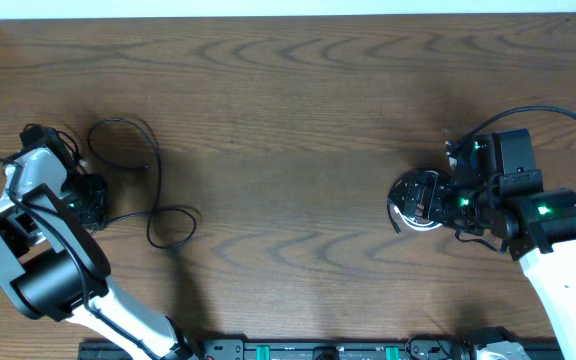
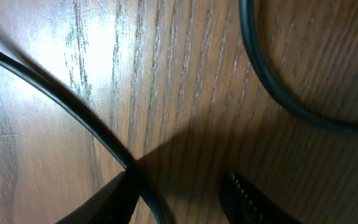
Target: Untangle cables
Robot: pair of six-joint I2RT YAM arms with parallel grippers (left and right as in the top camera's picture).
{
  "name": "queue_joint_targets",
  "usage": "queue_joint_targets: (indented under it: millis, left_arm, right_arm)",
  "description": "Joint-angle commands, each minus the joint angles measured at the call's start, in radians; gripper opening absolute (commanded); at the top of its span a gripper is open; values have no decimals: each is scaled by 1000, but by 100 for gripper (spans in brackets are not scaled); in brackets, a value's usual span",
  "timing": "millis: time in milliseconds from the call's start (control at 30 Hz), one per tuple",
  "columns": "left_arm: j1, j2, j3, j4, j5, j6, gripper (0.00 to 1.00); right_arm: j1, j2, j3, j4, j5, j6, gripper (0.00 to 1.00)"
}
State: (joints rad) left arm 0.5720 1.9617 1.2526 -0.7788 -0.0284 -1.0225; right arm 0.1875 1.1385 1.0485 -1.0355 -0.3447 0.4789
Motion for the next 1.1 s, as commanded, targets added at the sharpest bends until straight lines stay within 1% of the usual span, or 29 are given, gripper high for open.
queue_joint_targets:
  millis: [0, 33, 100, 167, 300, 367, 433, 500, 567, 667, 767, 900, 967, 1067]
  left_arm:
    - [-2, 26, -13, 4, -20, -12, 42]
    - [-2, 27, -15, 16, -20, -11, 39]
    - [-2, 27, -21, 47, -20, 6, 36]
    - [-2, 27, -21, 81, -20, 77, 33]
    - [-2, 27, -21, 129, -6, 195, 32]
    - [-2, 27, -21, 158, 39, 265, 32]
    - [-2, 27, -21, 192, 121, 369, 32]
    - [-2, 27, -21, 202, 171, 427, 32]
    - [-2, 27, -21, 190, 174, 436, 33]
    - [-2, 27, -21, 168, 166, 435, 39]
    - [-2, 27, -21, 154, 160, 435, 39]
    - [-2, 27, -23, 112, -7, 428, 39]
    - [-2, 28, -31, 90, -118, 368, 39]
    - [1, 28, -61, 122, -148, 344, 39]
  right_arm:
    - [4, 1, 9, -2, -5, -2, 99]
    - [4, 0, 9, -2, -5, -2, 99]
    - [4, 1, 9, -2, -5, -2, 99]
    - [3, 1, 9, -1, -5, -2, 99]
    - [3, 1, 9, -2, -5, -2, 99]
    - [3, 0, 9, -1, -5, -2, 99]
    - [3, 1, 9, -2, -5, -2, 99]
    - [3, 1, 9, -2, -5, -2, 99]
    - [3, 1, 9, -1, -5, -2, 99]
    - [3, 0, 9, -1, -5, -2, 99]
    - [3, 1, 9, -1, -5, -2, 99]
    - [3, 1, 9, -1, -5, -2, 99]
    - [3, 1, 9, -2, -5, -2, 99]
    - [3, 1, 9, -1, -5, -2, 99]
